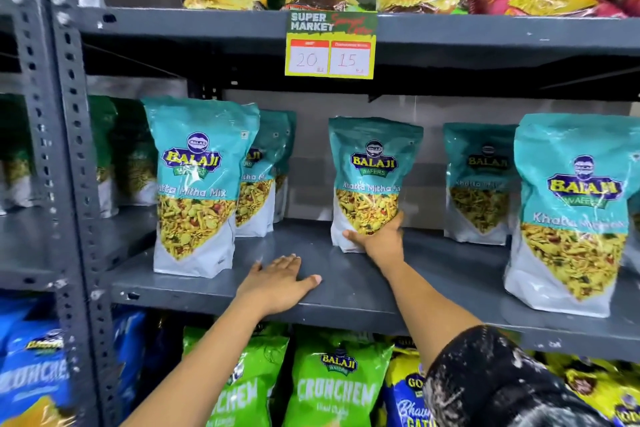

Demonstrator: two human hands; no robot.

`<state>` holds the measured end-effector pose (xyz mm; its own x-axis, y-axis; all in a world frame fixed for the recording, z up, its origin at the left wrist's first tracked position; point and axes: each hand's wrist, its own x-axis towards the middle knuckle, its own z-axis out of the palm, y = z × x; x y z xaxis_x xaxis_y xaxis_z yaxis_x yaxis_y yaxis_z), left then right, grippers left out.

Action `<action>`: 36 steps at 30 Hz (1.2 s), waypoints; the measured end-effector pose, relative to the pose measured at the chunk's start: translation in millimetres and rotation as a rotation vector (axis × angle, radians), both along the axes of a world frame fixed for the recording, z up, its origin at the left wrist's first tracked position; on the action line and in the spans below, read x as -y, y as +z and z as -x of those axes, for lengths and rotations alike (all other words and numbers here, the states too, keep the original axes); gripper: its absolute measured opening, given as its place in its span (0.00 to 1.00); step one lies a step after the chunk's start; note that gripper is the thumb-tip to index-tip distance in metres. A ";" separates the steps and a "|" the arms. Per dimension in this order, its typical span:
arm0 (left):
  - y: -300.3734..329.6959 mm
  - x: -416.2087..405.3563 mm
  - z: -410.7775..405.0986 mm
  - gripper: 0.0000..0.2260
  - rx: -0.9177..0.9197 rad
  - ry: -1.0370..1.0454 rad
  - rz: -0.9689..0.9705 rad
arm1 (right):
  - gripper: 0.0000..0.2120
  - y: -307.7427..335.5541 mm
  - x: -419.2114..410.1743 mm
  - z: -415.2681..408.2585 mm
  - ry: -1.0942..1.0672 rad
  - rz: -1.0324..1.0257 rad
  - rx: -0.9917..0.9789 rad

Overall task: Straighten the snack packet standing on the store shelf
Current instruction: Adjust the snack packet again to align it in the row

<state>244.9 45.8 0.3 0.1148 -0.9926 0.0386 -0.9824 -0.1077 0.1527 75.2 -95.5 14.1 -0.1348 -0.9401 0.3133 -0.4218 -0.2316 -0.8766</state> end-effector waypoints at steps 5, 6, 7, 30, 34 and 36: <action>2.1 -3.1 0.4 0.35 -0.011 0.001 -0.002 | 0.64 0.5 -3.2 3.5 -0.047 -0.015 -0.047; 2.1 -3.3 0.5 0.35 -0.013 0.000 -0.002 | 0.63 0.4 -3.8 4.0 -0.049 -0.014 -0.052; 1.9 -3.6 0.5 0.35 -0.014 0.000 -0.002 | 0.63 0.2 -4.4 4.3 -0.054 -0.015 -0.058; -1.8 4.7 -5.4 0.26 -0.016 0.001 -0.016 | 0.54 -1.8 -98.6 31.1 0.004 -0.057 -0.137; -1.1 4.1 -5.2 0.27 -0.008 0.007 -0.017 | 0.56 -0.9 -121.2 36.1 0.010 -0.081 -0.151; -0.3 4.0 -5.1 0.27 -0.013 0.010 -0.017 | 0.56 0.1 -132.2 38.6 0.006 -0.089 -0.165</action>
<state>250.0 41.9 0.0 0.1252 -0.9919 0.0205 -0.9792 -0.1202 0.1634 36.6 36.7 14.2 -0.0824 -0.9656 0.2466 -0.5602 -0.1597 -0.8128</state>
